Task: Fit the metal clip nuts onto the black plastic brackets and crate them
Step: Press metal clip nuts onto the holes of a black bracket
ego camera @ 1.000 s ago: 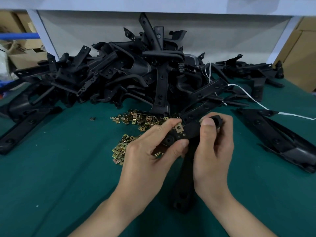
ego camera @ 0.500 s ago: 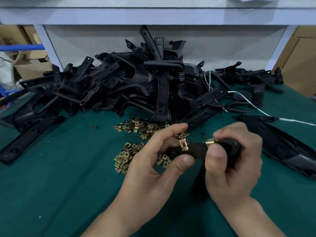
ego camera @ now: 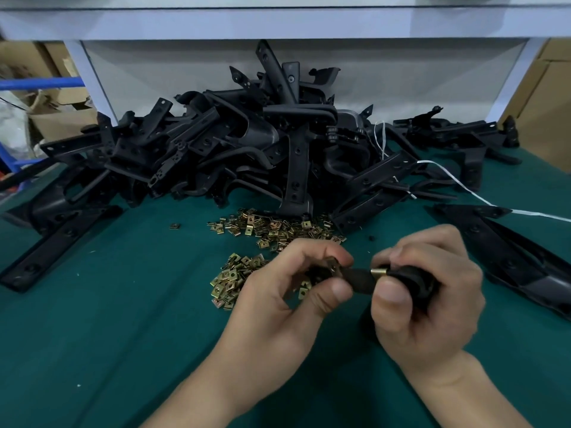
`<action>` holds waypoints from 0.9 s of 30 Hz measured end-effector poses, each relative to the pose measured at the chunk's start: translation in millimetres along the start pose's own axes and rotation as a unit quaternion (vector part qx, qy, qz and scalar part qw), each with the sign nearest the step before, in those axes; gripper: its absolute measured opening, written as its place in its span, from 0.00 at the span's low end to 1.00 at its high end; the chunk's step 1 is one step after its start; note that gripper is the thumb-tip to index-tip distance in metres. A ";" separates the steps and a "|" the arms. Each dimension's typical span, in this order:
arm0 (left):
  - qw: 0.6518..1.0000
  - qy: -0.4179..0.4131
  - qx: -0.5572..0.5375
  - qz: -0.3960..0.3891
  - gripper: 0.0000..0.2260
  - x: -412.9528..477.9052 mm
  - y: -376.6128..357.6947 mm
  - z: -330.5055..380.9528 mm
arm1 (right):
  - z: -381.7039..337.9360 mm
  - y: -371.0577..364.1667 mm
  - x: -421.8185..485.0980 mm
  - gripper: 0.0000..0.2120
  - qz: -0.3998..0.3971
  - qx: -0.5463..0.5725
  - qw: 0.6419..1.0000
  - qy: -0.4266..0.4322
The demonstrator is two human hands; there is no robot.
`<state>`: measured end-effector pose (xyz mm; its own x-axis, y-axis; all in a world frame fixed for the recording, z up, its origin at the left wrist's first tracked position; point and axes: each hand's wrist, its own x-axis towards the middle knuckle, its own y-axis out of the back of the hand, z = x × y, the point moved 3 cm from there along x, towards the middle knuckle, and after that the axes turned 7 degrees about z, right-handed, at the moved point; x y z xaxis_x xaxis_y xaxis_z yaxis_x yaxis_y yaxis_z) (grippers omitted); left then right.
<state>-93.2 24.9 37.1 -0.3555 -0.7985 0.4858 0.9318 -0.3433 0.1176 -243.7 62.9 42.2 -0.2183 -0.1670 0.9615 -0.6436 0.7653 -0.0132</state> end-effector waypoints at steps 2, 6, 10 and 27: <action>0.996 0.066 -0.060 -0.027 0.08 4.7 4.3 1.1 | 2.2 -0.6 1.4 0.18 0.007 0.020 1.000 -0.014; 0.990 0.101 -0.046 -0.083 0.13 10.9 8.9 3.6 | 7.3 -1.5 6.3 0.16 -0.021 0.040 0.998 -0.046; 0.983 0.141 -0.078 -0.087 0.10 13.1 10.7 1.2 | 5.7 -4.8 13.0 0.12 -0.124 0.061 0.987 -0.083; 0.900 0.314 -0.264 0.146 0.08 22.2 44.9 -33.2 | 33.2 6.3 25.3 0.07 -0.038 0.130 0.917 -0.375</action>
<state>-61.6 -24.6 24.4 -0.2268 -0.9581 -0.1751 0.8868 -0.1288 -0.4439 -277.7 42.9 57.4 -0.5459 -0.6689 0.5045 -0.8099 0.5757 -0.1130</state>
